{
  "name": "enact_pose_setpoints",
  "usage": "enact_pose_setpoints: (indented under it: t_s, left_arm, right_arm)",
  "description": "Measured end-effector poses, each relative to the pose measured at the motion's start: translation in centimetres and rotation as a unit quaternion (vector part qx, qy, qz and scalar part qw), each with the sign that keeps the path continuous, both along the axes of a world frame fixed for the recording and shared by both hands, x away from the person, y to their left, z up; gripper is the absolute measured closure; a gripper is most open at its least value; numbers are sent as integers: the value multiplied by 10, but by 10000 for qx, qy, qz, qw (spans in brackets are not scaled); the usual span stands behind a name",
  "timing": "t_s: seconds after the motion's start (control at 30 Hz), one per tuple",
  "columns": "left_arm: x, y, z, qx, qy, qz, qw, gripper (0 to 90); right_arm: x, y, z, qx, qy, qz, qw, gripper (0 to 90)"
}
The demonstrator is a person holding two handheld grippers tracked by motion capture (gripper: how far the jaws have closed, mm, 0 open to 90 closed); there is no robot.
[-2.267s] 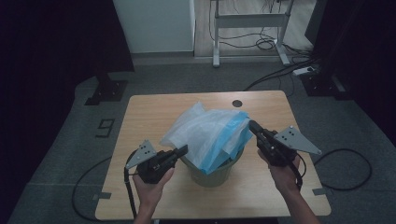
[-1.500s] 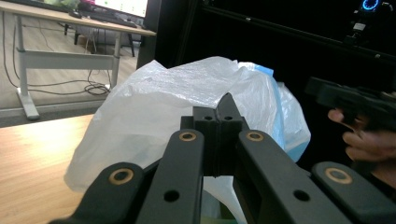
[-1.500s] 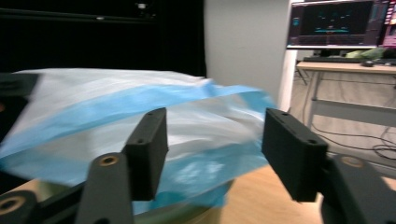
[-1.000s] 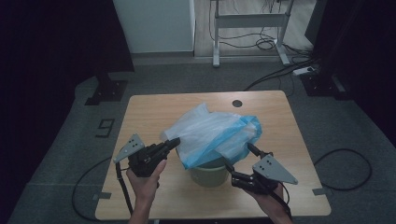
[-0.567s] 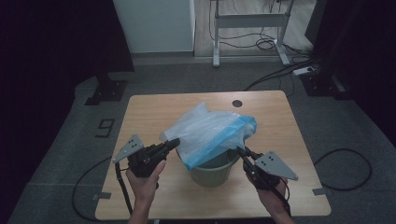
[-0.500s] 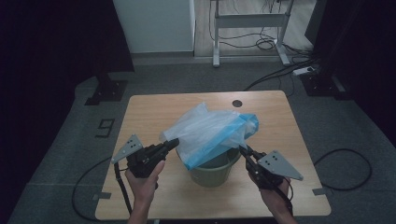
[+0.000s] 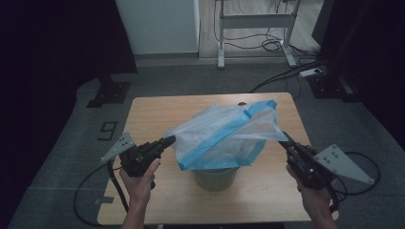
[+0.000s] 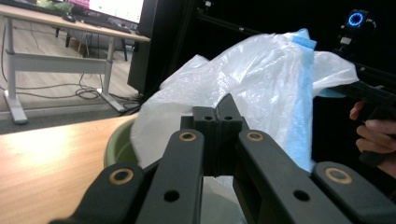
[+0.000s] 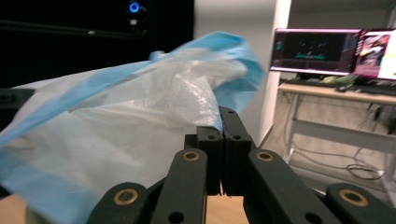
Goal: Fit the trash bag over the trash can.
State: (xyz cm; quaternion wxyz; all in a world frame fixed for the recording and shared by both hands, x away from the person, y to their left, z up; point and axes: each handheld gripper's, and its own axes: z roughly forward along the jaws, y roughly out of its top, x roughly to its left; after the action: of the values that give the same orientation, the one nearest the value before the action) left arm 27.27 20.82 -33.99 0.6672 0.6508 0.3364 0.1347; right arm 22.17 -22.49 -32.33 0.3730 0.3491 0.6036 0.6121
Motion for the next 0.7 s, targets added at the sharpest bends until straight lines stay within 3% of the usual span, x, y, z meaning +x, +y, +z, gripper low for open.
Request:
enact_pose_setpoints:
  t_s: [0.17, 0.3, 0.5, 0.7]
  left_arm:
    - [4, 10, 10, -100, 0, 26, 9999, 900]
    - [6, 20, 11, -162, 67, 79, 9998, 900]
    - [9, 31, -5, -246, 335, 89, 9991, 900]
    - [16, 40, -29, -184, 682, 141, 9974, 900]
  right_arm:
    - [8, -15, 15, 116, -22, -192, 9997, 877]
    - [18, -23, 15, 182, 101, -368, 9991, 877]
    - [34, -25, -7, 153, 505, -429, 9977, 877]
    - [52, -29, -35, 100, 971, -509, 9939, 877]
